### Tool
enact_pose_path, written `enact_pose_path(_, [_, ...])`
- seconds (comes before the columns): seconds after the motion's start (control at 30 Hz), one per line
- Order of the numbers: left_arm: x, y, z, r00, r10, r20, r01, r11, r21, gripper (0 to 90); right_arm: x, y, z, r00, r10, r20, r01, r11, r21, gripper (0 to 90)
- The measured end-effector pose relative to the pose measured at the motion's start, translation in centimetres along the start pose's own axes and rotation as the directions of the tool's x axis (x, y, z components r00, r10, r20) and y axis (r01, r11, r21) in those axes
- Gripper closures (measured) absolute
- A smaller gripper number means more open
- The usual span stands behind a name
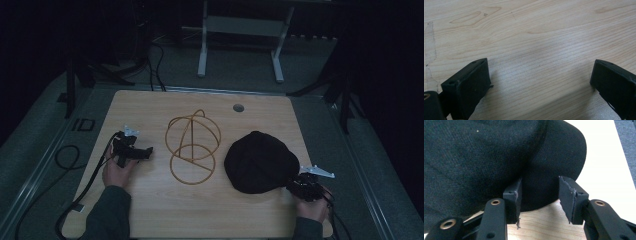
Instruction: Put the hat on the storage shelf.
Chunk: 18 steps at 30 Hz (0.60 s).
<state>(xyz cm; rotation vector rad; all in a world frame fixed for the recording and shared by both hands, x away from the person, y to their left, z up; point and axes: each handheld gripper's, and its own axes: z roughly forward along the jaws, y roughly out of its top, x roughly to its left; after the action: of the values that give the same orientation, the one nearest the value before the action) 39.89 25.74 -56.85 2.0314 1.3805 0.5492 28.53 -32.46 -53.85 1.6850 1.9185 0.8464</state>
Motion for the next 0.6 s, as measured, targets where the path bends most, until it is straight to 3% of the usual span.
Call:
enact_pose_path(0.3, [0.0, 0.0, 0.0, 1.0000, 0.000, 0.000, 0.000, 1.0000, 0.000, 2.3, -0.3, 0.2, -0.6, 0.9999, 0.011, -0.010, -0.011, 1.000, -0.001, 51.7])
enact_pose_path(0.6, [0.0, 0.0, 0.0, 1.0000, 0.000, 0.000, 0.000, 1.0000, 0.000, 2.3, 0.4, 0.9, -1.4, 0.9981, -0.056, -0.026, 0.057, 0.998, 0.034, 53.7])
